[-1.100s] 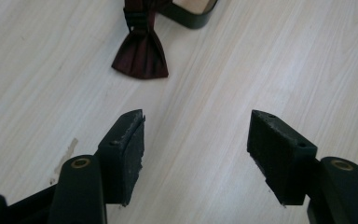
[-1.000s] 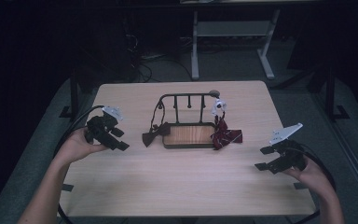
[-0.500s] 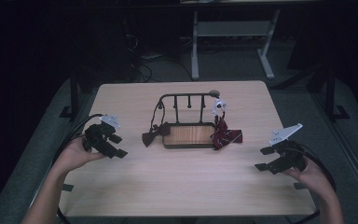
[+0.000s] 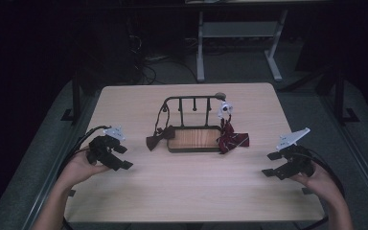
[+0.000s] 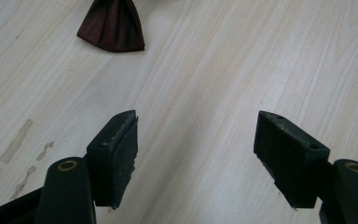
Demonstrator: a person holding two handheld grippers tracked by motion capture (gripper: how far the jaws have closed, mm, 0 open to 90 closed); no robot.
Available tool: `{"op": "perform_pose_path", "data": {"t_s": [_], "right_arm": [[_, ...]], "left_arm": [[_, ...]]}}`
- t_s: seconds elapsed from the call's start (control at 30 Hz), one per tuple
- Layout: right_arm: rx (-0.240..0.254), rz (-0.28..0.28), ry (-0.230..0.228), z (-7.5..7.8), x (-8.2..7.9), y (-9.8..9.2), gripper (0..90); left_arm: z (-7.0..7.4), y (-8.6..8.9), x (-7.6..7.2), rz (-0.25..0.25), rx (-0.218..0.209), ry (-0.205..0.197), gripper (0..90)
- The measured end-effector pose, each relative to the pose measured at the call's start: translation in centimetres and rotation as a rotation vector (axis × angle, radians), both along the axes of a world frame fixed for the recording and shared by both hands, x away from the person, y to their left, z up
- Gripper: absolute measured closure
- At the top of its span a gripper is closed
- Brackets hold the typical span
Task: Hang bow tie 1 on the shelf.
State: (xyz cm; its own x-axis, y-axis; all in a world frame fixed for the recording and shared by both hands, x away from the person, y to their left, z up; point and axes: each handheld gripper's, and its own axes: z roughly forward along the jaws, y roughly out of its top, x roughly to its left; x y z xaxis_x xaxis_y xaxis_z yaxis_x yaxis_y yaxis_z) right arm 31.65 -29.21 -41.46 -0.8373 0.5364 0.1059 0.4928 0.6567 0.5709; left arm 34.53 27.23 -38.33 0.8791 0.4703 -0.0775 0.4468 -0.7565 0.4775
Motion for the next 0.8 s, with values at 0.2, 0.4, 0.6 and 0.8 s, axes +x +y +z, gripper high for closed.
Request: {"op": "perform_pose_path", "data": {"t_s": [0.2, 0.4, 0.6, 0.8], "right_arm": [[0.001, -0.004, 0.004, -0.1, -0.1, 0.0, 29.3], [0.001, -0.001, 0.006, -0.3, -0.1, -0.1, 29.3], [0.004, -0.001, 0.010, -0.5, -0.1, -0.1, 29.2], [0.018, -0.014, 0.013, -0.7, -0.2, -0.3, 29.1]], "left_arm": [[-0.6, -0.1, -0.4, 0.001, -0.014, -0.003, 29.6], [-1.3, -0.2, -0.8, 0.003, -0.020, -0.008, 29.3], [-1.8, -0.4, -1.1, -0.008, -0.004, -0.022, 28.9], [-2.7, -0.6, -1.7, 0.002, -0.026, -0.039, 28.8]]}}
